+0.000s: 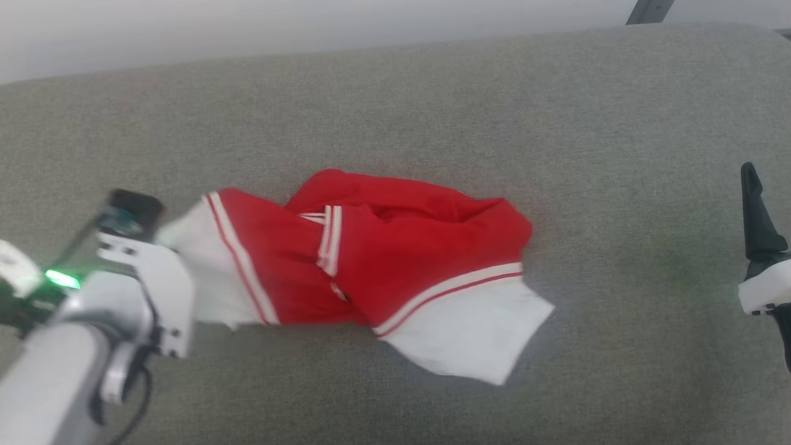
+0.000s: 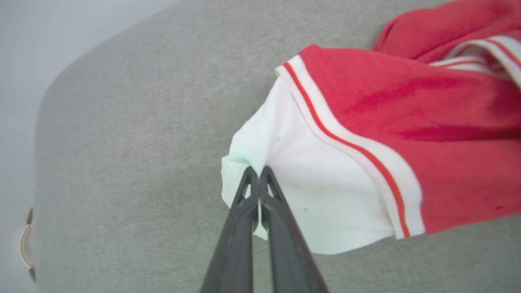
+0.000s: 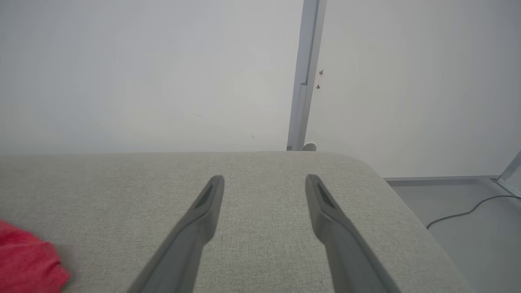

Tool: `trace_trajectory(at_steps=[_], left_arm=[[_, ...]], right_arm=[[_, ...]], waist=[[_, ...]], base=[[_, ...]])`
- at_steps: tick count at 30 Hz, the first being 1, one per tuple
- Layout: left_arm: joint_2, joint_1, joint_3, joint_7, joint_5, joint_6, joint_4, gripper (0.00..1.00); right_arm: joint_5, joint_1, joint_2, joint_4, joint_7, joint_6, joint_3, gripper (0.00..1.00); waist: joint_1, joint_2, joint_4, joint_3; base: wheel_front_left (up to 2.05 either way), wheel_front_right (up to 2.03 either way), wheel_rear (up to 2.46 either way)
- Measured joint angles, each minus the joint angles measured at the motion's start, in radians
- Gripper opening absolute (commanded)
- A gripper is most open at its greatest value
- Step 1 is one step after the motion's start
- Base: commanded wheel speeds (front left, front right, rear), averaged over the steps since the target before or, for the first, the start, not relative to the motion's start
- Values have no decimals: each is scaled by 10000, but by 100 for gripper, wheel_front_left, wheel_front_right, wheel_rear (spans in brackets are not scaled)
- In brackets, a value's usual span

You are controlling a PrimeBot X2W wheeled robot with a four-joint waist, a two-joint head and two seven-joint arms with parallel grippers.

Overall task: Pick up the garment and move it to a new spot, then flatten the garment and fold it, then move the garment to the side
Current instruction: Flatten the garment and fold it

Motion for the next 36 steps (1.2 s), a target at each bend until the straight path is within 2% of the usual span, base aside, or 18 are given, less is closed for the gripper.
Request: trace_trajectory(at_steps=[3,7,11,13,20,26,36], left_arm=[[341,-110,382,-299,94,128,-119,0],[723,-436,805,-1229,339,23,-148,0],[796,-529,965,-1969,205,-393,-178,0],[811,-390,947,-2412,-140,-878,-380,0],[1055,1166,556,-2483,-713,-1511,-1321,0],[1097,2292,213,-2125,-1198,-1680,-1465,0],[1078,3089,-339,-1170,-1724,-1741,-345,0]], right_arm=[[0,0,13,-4,0,0,-10,100],[0,-1,40,-8,-2,0,10,100],[4,-5,42,-8,-13,0,65,100],[61,-5,50,-2,-63,0,104,100],[100,121,19,35,-75,0,-38,100],[104,242,10,33,-73,0,-128,100],[96,305,42,90,50,-2,-50,100]], waist=[[0,0,42,0],[0,0,72,23],[0,0,65,36],[0,0,38,40],[0,0,28,44],[0,0,96,44],[0,0,142,-107]], base=[[0,0,0],[0,0,0],[0,0,0],[0,0,0],[0,0,0],[0,0,0],[0,0,0]])
